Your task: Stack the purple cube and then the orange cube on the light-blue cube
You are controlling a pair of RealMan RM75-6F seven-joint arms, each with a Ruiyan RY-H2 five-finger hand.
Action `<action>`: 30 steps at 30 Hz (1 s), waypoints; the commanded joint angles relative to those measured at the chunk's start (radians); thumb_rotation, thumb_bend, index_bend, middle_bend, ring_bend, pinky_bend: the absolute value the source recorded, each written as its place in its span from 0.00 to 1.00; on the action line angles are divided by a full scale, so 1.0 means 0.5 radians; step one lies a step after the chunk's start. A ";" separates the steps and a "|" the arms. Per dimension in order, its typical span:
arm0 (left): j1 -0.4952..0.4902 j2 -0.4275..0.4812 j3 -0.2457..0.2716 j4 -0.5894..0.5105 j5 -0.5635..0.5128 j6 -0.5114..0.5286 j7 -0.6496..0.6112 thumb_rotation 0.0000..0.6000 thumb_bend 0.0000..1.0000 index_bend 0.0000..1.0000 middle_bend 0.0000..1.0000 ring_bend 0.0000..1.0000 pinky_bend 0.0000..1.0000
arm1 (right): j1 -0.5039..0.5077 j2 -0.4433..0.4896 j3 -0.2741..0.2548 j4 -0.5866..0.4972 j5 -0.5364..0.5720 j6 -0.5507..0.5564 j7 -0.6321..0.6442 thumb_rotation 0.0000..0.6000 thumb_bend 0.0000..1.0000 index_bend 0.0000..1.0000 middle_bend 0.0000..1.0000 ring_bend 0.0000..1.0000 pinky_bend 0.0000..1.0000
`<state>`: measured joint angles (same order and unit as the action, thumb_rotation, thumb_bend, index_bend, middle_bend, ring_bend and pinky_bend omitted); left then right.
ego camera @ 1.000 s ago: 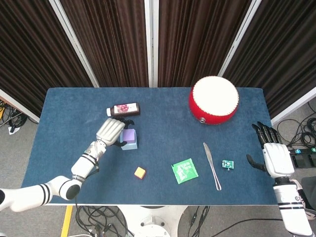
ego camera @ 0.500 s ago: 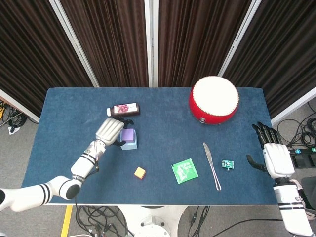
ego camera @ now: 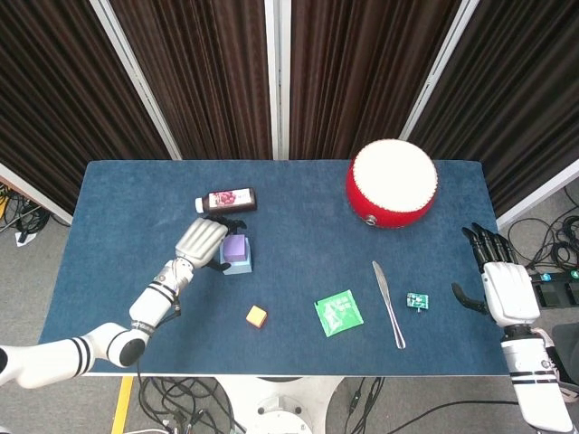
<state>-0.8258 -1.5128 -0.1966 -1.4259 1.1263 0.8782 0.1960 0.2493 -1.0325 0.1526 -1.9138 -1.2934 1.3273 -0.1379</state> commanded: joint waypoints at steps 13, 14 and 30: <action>0.304 0.192 0.055 -0.267 -0.011 0.544 0.194 1.00 0.15 0.29 0.42 0.31 0.34 | -0.012 0.016 0.005 -0.002 -0.011 0.018 0.044 1.00 0.22 0.00 0.01 0.00 0.00; 0.338 0.203 0.068 -0.276 0.008 0.594 0.190 1.00 0.15 0.30 0.42 0.31 0.34 | -0.014 0.018 0.007 -0.001 -0.009 0.020 0.051 1.00 0.22 0.00 0.01 0.00 0.00; 0.775 0.342 0.463 -0.545 0.509 0.862 -0.133 1.00 0.16 0.41 0.48 0.35 0.43 | 0.004 0.000 0.003 -0.003 0.006 -0.009 0.007 1.00 0.22 0.00 0.01 0.00 0.00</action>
<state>-0.4497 -1.3332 0.0194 -1.6956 1.3576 1.3054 0.1391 0.2507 -1.0317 0.1547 -1.9149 -1.2895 1.3236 -0.1331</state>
